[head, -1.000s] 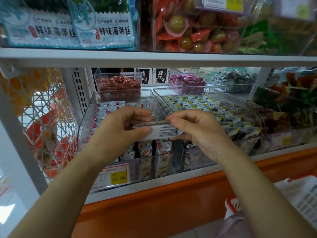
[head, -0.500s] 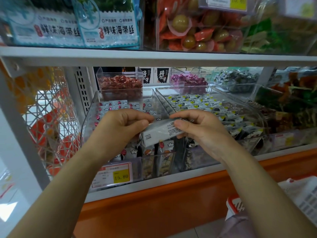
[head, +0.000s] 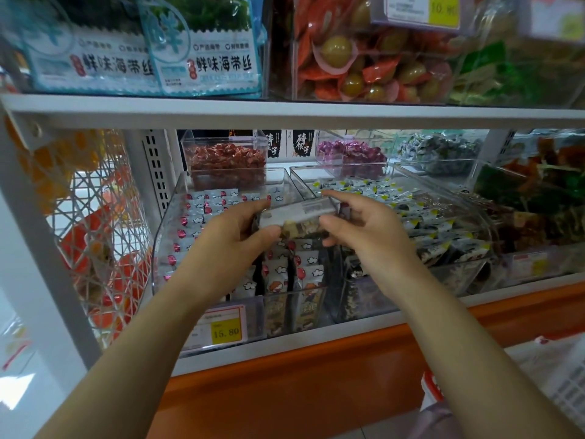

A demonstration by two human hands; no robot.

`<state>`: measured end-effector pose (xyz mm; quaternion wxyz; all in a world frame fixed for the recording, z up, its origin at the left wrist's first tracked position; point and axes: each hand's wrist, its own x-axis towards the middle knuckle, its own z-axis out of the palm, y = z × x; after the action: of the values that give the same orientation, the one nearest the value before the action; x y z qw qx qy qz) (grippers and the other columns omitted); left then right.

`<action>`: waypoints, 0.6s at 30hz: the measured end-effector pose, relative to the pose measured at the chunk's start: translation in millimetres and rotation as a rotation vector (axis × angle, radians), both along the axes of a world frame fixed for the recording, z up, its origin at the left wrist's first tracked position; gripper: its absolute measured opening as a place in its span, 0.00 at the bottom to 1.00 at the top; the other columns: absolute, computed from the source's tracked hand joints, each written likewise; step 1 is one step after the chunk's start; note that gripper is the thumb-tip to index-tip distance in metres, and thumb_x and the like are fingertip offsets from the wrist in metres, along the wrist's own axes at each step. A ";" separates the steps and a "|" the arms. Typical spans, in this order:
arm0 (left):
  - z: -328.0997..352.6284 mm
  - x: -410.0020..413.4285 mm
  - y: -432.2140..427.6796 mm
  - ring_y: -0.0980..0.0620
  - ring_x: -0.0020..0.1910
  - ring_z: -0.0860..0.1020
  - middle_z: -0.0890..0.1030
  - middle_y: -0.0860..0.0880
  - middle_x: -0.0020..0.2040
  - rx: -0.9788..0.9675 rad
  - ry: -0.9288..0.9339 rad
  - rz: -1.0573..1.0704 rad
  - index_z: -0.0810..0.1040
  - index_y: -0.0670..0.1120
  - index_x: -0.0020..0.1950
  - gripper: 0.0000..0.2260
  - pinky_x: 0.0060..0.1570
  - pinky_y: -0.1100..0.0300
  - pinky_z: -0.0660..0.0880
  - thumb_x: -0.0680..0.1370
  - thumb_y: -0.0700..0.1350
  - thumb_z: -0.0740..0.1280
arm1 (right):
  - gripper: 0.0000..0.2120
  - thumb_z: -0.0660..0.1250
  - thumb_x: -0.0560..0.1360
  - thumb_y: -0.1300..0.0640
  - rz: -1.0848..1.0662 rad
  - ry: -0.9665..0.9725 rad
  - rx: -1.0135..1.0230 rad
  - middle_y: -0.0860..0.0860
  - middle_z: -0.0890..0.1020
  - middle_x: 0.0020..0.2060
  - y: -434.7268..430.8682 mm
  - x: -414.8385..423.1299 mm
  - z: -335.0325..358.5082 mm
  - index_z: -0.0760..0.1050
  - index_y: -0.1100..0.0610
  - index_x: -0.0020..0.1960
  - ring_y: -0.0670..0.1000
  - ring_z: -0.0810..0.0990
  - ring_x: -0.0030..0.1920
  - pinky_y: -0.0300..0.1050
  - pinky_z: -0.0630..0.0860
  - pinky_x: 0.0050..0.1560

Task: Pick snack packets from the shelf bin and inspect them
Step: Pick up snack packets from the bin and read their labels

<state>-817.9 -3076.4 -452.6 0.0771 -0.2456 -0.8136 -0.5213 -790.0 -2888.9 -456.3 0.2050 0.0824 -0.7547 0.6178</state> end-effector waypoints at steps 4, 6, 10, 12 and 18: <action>4.8 -19.2 -2.8 0.55 0.59 0.73 0.74 0.48 0.66 -0.054 0.106 0.264 0.68 0.45 0.70 0.19 0.53 0.65 0.67 0.79 0.47 0.62 | 0.02 0.69 0.74 0.60 -0.274 0.061 -0.152 0.49 0.82 0.37 4.2 -9.8 5.1 0.77 0.58 0.43 0.43 0.81 0.32 0.40 0.81 0.36; 5.4 -35.7 -1.1 0.49 0.63 0.72 0.73 0.43 0.67 -0.198 0.162 0.341 0.69 0.42 0.69 0.17 0.57 0.60 0.66 0.80 0.43 0.60 | 0.06 0.69 0.74 0.59 -0.339 0.059 -0.188 0.48 0.80 0.37 7.1 -16.3 5.0 0.73 0.58 0.41 0.42 0.81 0.30 0.42 0.81 0.39; -1.7 -71.4 15.9 0.40 0.58 0.73 0.74 0.37 0.58 -0.565 0.137 0.290 0.74 0.34 0.56 0.12 0.57 0.54 0.69 0.81 0.40 0.57 | 0.04 0.69 0.74 0.60 -0.325 0.053 -0.192 0.53 0.80 0.43 -0.7 -28.6 4.0 0.75 0.60 0.47 0.44 0.81 0.32 0.33 0.78 0.35; -5.6 -84.1 23.9 0.40 0.57 0.73 0.74 0.38 0.54 -0.737 0.094 0.267 0.73 0.37 0.49 0.12 0.59 0.46 0.69 0.81 0.44 0.55 | 0.10 0.69 0.74 0.61 -0.336 0.049 -0.192 0.57 0.80 0.45 -4.4 -34.0 4.8 0.75 0.66 0.53 0.51 0.82 0.38 0.32 0.78 0.35; -12.3 -108.0 30.8 0.43 0.64 0.69 0.74 0.43 0.61 -1.077 0.095 0.267 0.74 0.45 0.55 0.18 0.67 0.37 0.56 0.80 0.57 0.53 | 0.10 0.69 0.74 0.61 -0.368 0.090 -0.052 0.61 0.80 0.44 -4.9 -51.6 5.8 0.75 0.67 0.50 0.60 0.82 0.44 0.56 0.80 0.48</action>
<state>-925.9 -3045.6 -464.9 0.0427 -0.1684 -0.9848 -0.0061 -841.7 -2893.9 -450.5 0.3502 -0.0347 -0.7309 0.5848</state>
